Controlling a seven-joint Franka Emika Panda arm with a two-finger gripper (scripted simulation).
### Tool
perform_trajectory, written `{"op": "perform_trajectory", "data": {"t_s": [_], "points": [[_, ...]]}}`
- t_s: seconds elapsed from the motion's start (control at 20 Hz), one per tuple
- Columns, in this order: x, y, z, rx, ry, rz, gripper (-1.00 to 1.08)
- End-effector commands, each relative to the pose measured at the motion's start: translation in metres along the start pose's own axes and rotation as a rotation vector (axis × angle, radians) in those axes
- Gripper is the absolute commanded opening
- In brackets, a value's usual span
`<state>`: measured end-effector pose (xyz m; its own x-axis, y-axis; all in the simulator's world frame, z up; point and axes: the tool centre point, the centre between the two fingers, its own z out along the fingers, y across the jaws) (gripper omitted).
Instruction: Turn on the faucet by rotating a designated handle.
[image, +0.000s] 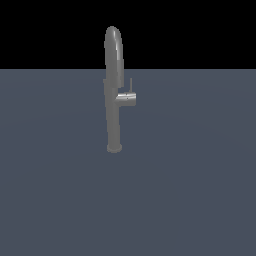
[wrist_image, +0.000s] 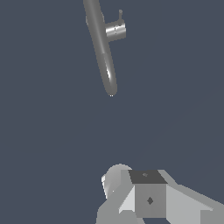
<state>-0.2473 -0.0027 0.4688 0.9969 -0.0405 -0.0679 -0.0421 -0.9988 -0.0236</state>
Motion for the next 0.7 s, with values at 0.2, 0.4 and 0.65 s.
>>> {"op": "perform_trajectory", "data": {"t_s": [0.2, 0.4, 0.65], "points": [[0.017, -0.005, 0.000, 0.043, -0.053, 0.043, -1.00], [0.032, -0.009, 0.001, 0.084, -0.103, 0.084, -1.00], [0.058, -0.014, 0.004, 0.148, -0.182, 0.148, -1.00]]}}
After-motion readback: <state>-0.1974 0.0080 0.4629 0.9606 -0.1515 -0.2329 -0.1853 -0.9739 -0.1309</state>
